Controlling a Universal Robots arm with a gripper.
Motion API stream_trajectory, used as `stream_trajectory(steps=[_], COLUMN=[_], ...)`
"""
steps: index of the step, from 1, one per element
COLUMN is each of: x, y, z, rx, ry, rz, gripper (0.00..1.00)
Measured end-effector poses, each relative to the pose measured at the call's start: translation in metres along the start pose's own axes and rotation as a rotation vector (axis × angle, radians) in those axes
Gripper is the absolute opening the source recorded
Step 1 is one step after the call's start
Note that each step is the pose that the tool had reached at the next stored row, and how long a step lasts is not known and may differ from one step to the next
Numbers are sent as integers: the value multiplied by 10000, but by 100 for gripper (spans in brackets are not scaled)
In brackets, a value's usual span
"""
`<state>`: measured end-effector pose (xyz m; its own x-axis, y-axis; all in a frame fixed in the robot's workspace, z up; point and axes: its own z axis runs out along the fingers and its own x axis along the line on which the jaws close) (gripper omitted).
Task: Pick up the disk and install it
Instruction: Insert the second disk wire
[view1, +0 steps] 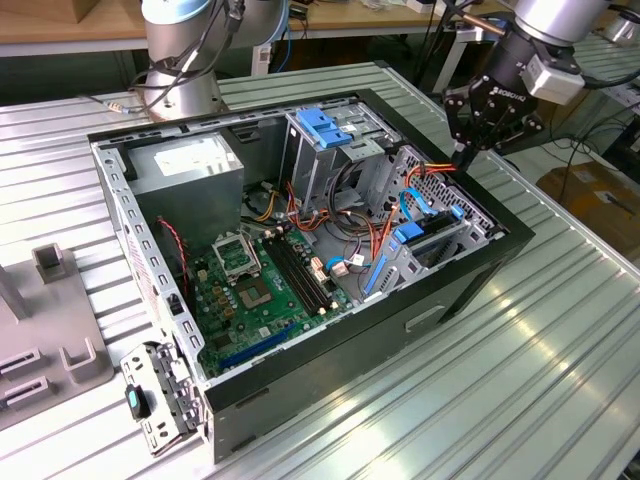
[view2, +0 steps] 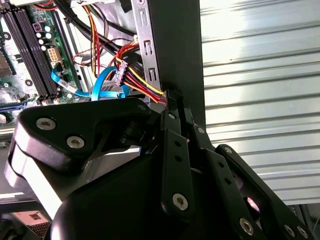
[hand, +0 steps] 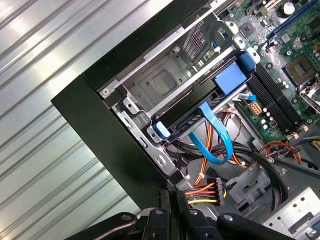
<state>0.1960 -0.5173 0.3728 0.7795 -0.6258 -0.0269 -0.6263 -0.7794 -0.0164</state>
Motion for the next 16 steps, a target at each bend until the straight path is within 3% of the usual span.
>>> stream_trajectory(steps=[16], x=[-35], y=[27], z=[0], rx=[0], ry=[0], rz=[1], gripper=[16])
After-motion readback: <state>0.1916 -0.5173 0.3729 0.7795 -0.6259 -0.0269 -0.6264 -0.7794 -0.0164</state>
